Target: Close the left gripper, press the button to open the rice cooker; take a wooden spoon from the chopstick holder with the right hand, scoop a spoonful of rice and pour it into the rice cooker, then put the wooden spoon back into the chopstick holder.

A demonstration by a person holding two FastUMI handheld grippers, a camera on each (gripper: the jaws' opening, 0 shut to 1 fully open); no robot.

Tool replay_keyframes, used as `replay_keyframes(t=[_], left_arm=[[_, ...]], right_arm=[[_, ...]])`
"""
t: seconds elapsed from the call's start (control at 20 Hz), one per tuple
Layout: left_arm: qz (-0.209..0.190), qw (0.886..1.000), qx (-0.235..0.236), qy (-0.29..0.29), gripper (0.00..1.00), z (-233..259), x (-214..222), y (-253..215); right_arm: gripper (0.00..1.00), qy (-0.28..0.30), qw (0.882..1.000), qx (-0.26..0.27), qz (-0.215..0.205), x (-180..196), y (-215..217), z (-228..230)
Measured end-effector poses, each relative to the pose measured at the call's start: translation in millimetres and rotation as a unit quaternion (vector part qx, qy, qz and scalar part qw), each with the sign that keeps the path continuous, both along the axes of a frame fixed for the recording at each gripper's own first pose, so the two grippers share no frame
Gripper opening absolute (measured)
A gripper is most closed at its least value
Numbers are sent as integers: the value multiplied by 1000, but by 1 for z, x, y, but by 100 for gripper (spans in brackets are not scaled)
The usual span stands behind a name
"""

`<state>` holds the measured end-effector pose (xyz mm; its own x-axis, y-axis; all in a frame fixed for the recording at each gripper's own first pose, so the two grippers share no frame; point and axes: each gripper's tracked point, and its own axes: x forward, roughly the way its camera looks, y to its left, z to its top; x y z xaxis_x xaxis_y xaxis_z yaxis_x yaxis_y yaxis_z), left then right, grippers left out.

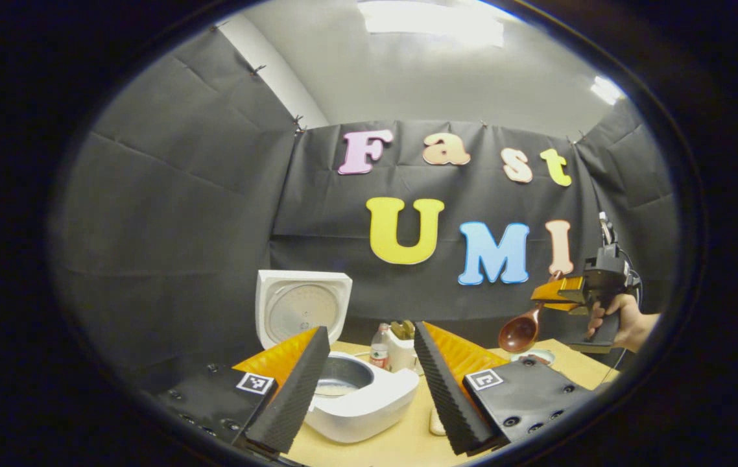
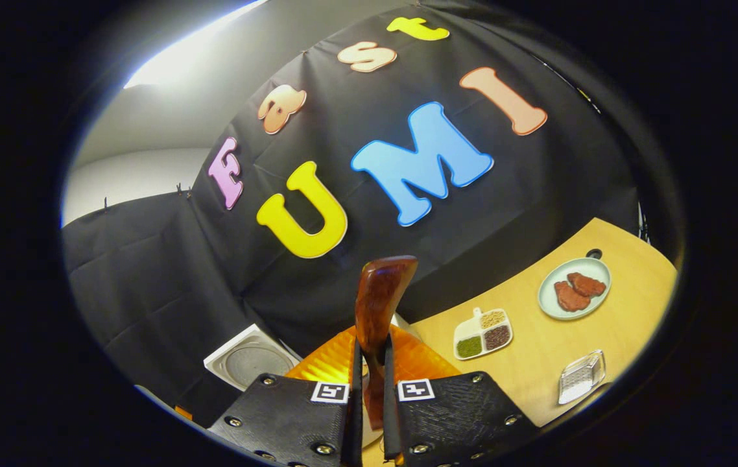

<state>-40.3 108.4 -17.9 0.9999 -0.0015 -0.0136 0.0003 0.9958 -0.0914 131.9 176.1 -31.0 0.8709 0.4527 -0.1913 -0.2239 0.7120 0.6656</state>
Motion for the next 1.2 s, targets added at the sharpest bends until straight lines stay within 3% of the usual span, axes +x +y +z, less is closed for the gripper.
replay_keyframes(t=[0.55, 1.0, 1.2], left_arm=[[-31, 1000, 1, 3, 92, 8, 12, -64], [-23, 999, 26, 15, 92, 12, 9, -84], [-12, 999, 44, 18, 92, 13, 4, -82]], right_arm=[[13, 24, 993, -76, -85, 4, -121, -62], [13, 53, 979, -173, -95, 4, -157, -140], [13, 82, 976, -176, -102, 5, -165, -172]])
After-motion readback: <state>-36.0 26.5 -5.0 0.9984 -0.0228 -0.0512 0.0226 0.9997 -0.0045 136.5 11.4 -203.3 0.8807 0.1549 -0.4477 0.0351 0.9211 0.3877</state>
